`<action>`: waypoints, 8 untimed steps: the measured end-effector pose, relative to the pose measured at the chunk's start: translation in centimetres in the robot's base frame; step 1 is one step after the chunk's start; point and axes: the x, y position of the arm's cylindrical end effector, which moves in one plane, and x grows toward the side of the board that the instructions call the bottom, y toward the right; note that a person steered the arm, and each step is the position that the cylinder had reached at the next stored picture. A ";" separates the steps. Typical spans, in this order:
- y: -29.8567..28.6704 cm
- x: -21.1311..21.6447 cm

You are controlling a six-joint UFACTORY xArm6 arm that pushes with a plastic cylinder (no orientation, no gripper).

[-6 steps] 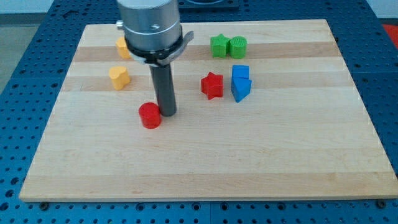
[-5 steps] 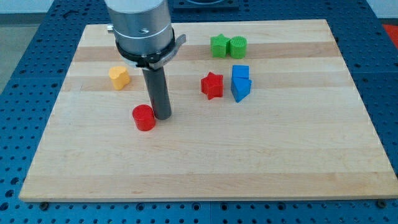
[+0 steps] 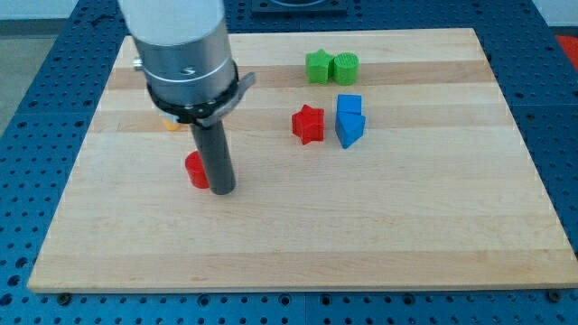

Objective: Push red circle towards center left

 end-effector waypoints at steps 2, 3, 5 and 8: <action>-0.8 0.0; -0.8 0.0; -0.8 -0.9; -0.2 -2.7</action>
